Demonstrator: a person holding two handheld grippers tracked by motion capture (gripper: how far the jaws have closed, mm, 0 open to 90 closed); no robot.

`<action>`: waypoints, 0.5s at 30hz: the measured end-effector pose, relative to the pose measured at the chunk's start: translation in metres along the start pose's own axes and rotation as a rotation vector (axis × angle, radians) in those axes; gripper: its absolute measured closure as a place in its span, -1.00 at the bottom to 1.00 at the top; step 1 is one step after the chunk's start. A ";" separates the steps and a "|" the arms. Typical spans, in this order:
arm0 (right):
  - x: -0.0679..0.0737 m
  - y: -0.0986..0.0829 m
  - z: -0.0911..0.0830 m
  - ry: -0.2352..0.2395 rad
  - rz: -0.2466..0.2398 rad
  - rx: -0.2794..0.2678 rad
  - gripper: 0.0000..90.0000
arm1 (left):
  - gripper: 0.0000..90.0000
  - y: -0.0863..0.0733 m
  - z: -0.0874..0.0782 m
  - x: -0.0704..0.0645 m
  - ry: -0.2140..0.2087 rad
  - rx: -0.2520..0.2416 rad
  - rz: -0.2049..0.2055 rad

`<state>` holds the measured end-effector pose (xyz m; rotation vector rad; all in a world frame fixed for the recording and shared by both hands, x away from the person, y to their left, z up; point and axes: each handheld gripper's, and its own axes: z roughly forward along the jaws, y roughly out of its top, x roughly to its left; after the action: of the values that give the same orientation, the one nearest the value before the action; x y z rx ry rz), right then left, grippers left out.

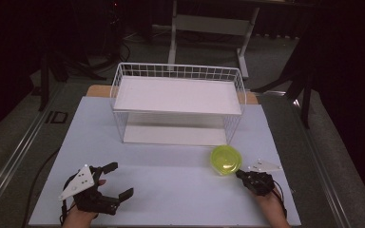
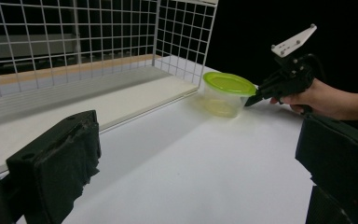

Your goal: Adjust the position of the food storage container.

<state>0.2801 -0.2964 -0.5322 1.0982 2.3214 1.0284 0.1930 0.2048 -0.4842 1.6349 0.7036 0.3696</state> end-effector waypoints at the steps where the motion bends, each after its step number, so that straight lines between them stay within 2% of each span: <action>1: 0.001 0.001 0.002 0.014 -0.010 0.003 0.99 | -0.98 0.000 0.000 0.000 -0.002 0.001 0.001; 2: 0.000 0.002 0.003 0.019 -0.012 0.001 0.99 | -0.98 0.000 0.001 -0.001 -0.001 0.002 0.004; 4: -0.006 0.005 0.004 -0.035 -0.026 0.011 0.99 | -0.98 0.000 0.001 -0.001 -0.004 0.003 0.006; 7: -0.021 0.010 0.005 -0.082 0.021 0.015 1.00 | -0.98 0.000 0.001 -0.001 -0.004 0.005 0.008; 10: -0.026 0.012 0.009 -0.064 0.067 0.005 1.00 | -0.98 0.000 0.001 0.000 -0.002 0.006 0.009; 12: -0.021 0.012 0.013 -0.024 0.061 -0.003 0.99 | -0.98 0.000 0.001 0.000 -0.003 0.006 0.007; 15: -0.013 0.012 0.017 0.001 0.053 0.003 1.00 | -0.98 0.000 0.001 0.000 -0.006 0.009 0.006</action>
<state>0.3043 -0.2943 -0.5341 1.1659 2.3070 1.0456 0.1937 0.2038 -0.4849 1.6458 0.6972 0.3665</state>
